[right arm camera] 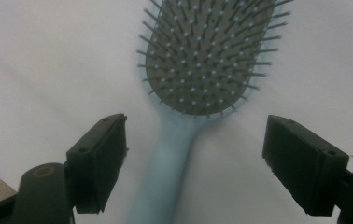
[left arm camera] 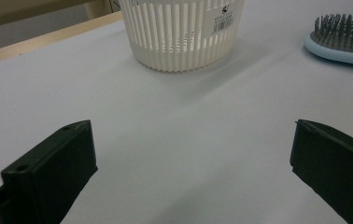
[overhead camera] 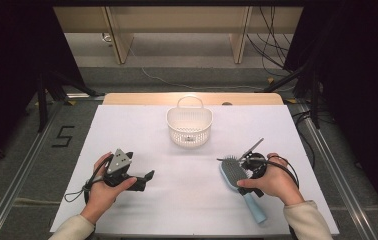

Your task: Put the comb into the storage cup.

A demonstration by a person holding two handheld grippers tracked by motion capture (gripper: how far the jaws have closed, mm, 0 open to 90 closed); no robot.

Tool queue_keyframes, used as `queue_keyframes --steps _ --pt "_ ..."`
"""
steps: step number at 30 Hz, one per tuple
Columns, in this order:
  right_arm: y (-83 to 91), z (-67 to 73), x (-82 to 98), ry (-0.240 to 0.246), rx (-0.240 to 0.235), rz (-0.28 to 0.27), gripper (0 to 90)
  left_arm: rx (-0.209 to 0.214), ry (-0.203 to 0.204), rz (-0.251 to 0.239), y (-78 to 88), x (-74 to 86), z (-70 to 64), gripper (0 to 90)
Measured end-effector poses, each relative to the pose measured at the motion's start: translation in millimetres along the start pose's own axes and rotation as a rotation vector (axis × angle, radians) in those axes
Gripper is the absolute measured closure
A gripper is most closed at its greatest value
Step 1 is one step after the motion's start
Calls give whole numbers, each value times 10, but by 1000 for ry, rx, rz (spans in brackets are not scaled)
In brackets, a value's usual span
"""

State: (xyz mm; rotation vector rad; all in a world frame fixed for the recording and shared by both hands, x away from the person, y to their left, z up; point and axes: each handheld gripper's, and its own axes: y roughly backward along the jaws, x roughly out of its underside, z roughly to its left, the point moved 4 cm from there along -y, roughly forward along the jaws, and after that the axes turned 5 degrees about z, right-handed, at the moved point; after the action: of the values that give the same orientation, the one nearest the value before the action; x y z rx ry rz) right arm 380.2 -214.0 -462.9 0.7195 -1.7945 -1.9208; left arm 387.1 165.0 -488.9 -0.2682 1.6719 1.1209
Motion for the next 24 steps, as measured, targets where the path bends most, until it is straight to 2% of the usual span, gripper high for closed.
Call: queue_keyframes --steps 11,15,24 --pt "-173 83 -40 9 7 76 263 1 0 0 0 1 0 0" --pt "-216 100 -43 -27 11 114 309 2 0 -1 1 -1 -3 0" --pt "-287 112 -56 -59 20 132 346 2 1 -2 1 -2 -3 0"
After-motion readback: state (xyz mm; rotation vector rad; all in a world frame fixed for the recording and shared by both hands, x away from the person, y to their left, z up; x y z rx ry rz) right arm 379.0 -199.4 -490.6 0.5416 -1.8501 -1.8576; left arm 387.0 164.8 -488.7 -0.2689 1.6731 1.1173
